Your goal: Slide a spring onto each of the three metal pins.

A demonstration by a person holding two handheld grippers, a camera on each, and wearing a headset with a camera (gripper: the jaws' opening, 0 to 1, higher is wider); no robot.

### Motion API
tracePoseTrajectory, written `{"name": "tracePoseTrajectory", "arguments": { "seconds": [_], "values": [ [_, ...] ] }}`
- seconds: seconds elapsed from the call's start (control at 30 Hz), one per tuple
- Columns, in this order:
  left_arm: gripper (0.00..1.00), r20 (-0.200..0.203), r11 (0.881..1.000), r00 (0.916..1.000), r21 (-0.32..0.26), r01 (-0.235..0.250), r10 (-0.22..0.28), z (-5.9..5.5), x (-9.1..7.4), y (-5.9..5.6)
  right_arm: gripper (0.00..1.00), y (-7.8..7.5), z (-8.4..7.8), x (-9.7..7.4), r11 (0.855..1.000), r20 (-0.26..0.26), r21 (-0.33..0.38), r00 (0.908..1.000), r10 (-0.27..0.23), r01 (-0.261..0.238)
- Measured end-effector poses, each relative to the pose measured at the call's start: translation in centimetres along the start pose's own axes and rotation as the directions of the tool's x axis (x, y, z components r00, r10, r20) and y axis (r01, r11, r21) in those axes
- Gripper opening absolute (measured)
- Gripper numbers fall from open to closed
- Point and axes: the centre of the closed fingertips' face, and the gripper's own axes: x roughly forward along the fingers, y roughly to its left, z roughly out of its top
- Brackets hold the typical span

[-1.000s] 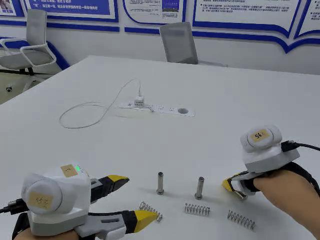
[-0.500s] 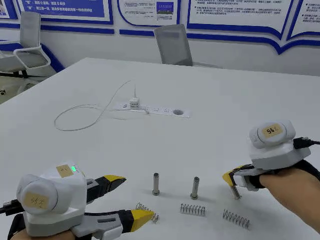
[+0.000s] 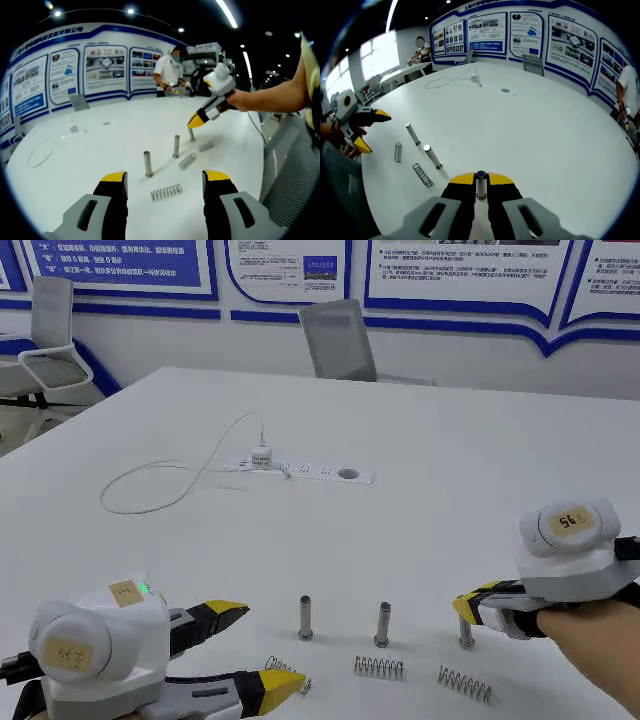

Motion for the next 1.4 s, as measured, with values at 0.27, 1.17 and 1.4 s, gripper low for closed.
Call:
{"name": "tracePoseTrajectory", "arguments": {
  "seconds": [0.27,1.17,1.4],
  "values": [
    [0.62,0.002,1.0,1.0,-0.009,0.001,-0.001,-0.1,0.0,-0.3,0.09,0.2,-0.4,-0.6,1.0,0.013,0.004,0.9999,0.001,-0.002],
    [0.62,0.042,1.0,0.9991,-0.007,-0.005,0.005,1.1,-0.4,-0.8,0.12,0.7,0.0,-1.9,1.0,0.047,-0.027,0.9988,0.013,-0.012],
    [0.62,0.047,1.0,0.9989,-0.014,-0.007,0.008,1.2,-0.4,-0.8,0.15,1.0,0.8,-3.6,0.997,0.083,-0.071,0.9963,0.026,-0.02]
  ]
}}
